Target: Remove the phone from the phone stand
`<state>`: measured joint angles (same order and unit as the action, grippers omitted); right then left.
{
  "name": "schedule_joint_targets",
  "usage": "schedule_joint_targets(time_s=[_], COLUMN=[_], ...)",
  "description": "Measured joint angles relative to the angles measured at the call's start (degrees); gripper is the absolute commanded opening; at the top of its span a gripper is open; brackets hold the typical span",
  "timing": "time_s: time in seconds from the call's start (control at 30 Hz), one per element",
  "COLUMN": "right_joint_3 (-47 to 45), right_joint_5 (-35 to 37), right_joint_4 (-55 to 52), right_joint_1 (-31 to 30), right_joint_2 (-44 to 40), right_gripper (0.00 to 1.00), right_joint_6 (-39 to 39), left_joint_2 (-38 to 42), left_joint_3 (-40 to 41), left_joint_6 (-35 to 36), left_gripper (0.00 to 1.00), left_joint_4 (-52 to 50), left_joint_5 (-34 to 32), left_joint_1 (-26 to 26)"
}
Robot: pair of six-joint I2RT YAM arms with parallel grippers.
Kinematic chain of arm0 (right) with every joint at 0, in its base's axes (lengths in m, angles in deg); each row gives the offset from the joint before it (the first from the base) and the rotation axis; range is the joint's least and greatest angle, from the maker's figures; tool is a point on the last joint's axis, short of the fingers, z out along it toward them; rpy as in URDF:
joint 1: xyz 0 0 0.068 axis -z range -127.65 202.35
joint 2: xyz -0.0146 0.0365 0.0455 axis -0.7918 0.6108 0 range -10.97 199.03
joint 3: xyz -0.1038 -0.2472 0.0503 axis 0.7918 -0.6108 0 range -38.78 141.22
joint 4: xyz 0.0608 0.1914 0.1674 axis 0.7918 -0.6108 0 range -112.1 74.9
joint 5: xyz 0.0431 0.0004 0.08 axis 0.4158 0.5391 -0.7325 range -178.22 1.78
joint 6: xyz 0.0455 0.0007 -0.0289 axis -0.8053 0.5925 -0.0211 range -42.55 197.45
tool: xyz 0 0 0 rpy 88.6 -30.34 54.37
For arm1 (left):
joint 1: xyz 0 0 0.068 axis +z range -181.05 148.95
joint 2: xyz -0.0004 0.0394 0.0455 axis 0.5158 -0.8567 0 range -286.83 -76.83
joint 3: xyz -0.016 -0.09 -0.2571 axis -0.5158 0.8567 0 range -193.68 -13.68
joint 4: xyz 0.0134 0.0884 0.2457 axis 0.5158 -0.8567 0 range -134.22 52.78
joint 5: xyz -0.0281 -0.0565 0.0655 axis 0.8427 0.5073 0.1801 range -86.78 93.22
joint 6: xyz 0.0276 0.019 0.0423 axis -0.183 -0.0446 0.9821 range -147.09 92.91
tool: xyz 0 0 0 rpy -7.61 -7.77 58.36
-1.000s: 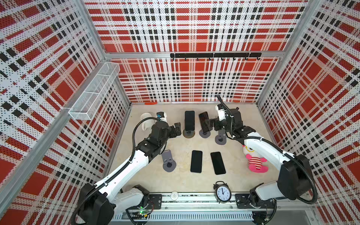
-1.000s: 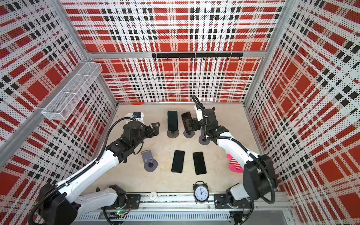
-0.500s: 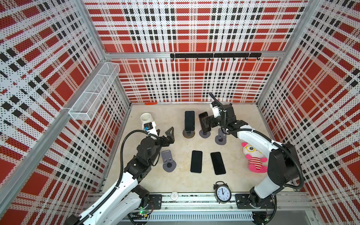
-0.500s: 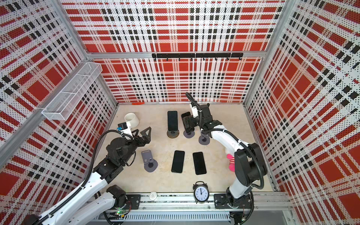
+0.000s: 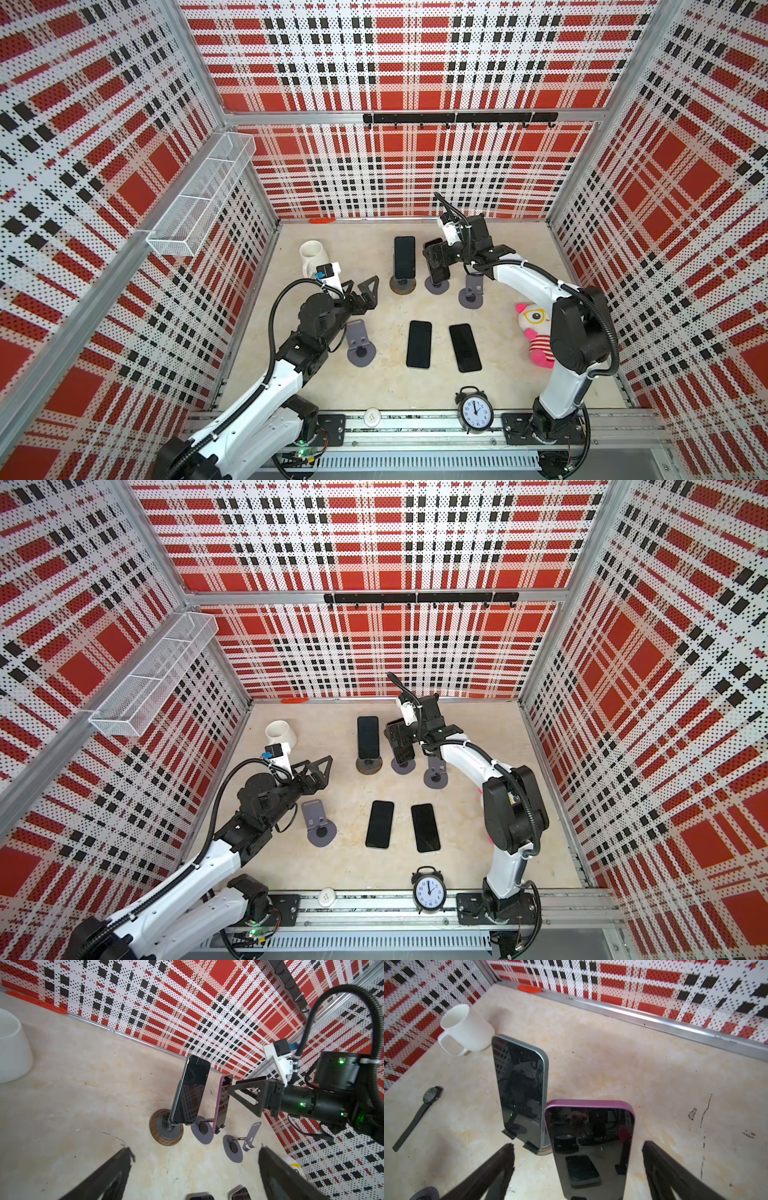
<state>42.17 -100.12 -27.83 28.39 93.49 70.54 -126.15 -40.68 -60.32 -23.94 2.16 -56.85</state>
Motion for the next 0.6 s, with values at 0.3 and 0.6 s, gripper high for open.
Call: schedule_joint_targets(time_s=[0.3, 0.6], right_joint_3=[3.56, 5.16], right_joint_5=[1.01, 1.03], right_joint_4=[-1.49, -1.81], right_joint_1=[0.0, 0.0], right_joint_2=[3.56, 6.67], right_gripper=[1.0, 1.0], right_joint_6=[0.55, 1.05], left_joint_2=[0.39, 0.13], left_joint_3=[0.09, 0.76], left_joint_6=[-0.11, -0.42], left_gripper=[0.98, 0.98], left_joint_4=[1.81, 3.19], left_joint_5=[0.44, 0.74], left_joint_1=[0.0, 0.0])
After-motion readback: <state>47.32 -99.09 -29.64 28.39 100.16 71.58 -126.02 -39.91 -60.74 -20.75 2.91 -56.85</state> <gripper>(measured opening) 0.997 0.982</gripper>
